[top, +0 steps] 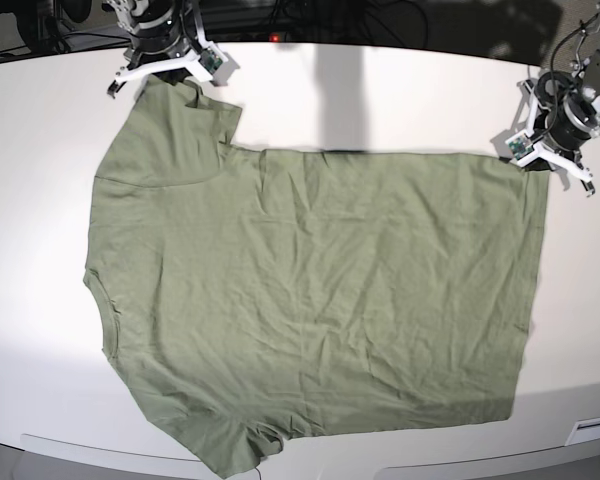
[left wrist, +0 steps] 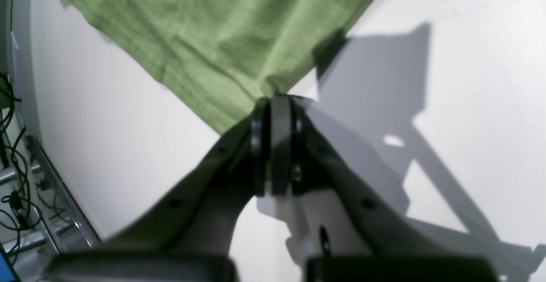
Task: Fold the T-shirt properly
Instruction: 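Grasp the shirt shoulder edge with the right gripper, then lift the shirt edge with both grippers and pull it toward the robot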
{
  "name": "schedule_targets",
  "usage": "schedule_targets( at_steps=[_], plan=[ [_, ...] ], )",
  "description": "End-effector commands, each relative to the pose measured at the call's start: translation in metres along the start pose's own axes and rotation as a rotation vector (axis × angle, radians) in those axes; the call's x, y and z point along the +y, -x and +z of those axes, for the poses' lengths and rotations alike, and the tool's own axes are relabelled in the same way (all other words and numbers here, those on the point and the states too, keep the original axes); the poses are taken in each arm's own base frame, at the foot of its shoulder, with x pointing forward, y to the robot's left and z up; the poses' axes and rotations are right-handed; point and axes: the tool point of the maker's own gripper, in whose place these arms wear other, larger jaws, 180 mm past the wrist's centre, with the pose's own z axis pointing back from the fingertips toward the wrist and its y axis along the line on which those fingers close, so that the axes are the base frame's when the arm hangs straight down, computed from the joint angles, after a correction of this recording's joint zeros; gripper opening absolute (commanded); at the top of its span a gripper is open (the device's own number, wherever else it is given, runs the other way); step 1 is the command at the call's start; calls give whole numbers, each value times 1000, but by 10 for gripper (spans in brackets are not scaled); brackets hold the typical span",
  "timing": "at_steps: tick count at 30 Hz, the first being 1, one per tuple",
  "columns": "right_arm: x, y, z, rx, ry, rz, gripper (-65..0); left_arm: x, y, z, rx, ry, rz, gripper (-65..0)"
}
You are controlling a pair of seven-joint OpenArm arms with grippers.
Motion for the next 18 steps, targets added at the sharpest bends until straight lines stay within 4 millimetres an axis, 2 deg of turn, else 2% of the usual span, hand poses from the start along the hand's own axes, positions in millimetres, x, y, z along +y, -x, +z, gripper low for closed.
schedule_targets(
  at_steps=[1,6,14,18],
  plan=[
    [8,11,2,40,-33,3,-650,-4,6,2,18,28,-14,-650],
    [8,11,2,40,-30,-1,-650,-4,6,2,20,28,-15,-650],
    [5,8,1,26,-19,-14,-650,-4,34,6,188,19,94,-650],
    [5,5,2,8,-18,-15,-650,-1,35,6,194,-2,124,-650]
  ],
)
